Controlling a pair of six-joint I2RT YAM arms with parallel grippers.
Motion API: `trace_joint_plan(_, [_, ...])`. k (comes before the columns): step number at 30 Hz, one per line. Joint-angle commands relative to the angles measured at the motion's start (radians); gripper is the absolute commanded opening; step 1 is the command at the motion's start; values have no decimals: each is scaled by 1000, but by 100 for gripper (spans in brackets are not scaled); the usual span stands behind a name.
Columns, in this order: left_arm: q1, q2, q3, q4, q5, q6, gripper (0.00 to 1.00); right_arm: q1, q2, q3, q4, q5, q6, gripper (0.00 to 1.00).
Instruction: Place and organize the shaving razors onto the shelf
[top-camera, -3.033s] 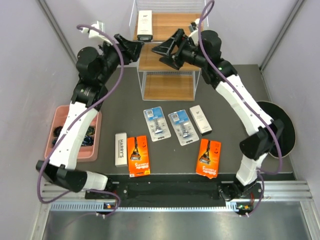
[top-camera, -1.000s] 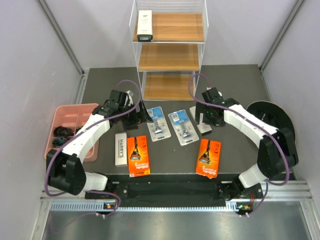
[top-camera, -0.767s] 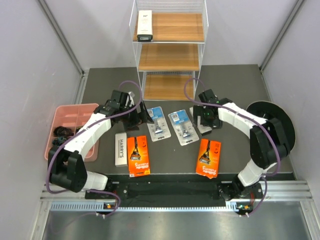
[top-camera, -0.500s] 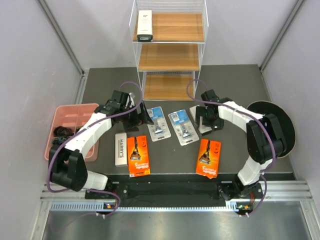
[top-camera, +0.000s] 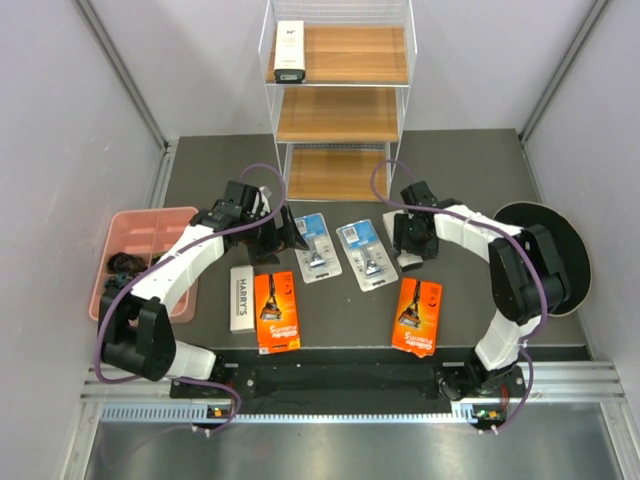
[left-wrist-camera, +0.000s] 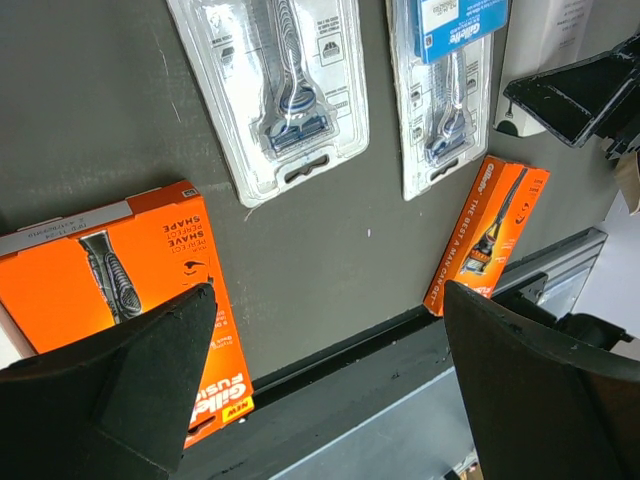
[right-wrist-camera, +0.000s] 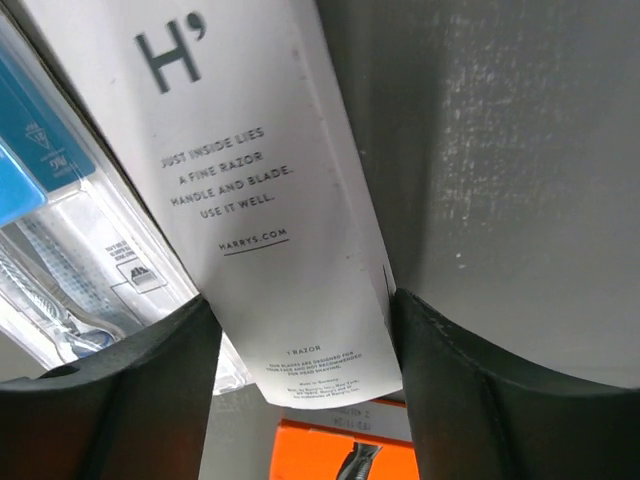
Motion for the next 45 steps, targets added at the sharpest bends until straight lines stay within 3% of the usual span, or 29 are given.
trace_joint_plan(1, [4,-3,-8,35,20,-6,99,-5,11,-30,57,-25,-14,56])
trace_joint_plan(8, [3,-6,-10,36,20,-6,99,-5,5,-47,63,-27,-13,34])
trace_joint_plan(11, [4,-7,-10,39,26,-6,99,-5,-27,-43,54,-13,-16,31])
trace_joint_plan(21, [3,-32,-2,65,59,-5,99,-7,-136,77,-44,-2,-48,29])
trace_joint_plan(30, [2,-56,-13,147,108,-41,99,7,-280,72,-77,-71,-79,28])
trace_joint_plan(45, [-23,-61,-93,429,229,-233,99,383,-326,160,-73,-101,0,26])
